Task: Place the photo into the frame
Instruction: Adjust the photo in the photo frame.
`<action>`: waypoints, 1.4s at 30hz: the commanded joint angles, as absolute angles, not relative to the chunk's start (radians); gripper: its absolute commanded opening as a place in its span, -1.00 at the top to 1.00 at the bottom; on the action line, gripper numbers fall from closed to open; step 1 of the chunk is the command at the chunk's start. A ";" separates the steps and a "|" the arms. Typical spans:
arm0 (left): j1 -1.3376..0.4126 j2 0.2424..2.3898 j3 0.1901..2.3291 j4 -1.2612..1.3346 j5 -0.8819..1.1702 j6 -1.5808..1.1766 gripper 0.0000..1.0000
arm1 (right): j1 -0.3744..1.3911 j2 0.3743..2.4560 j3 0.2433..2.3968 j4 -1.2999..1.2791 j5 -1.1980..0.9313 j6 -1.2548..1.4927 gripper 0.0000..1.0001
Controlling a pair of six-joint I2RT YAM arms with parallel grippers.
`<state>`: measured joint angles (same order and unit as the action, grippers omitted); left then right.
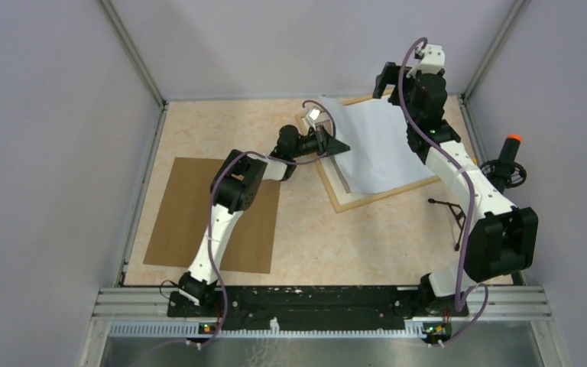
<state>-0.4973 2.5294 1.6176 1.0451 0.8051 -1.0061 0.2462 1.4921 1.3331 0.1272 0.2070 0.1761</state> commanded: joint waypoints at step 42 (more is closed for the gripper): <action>-0.479 2.004 1.666 -0.267 0.228 -0.561 -0.97 | 0.235 1.470 1.364 0.142 0.121 0.214 -0.98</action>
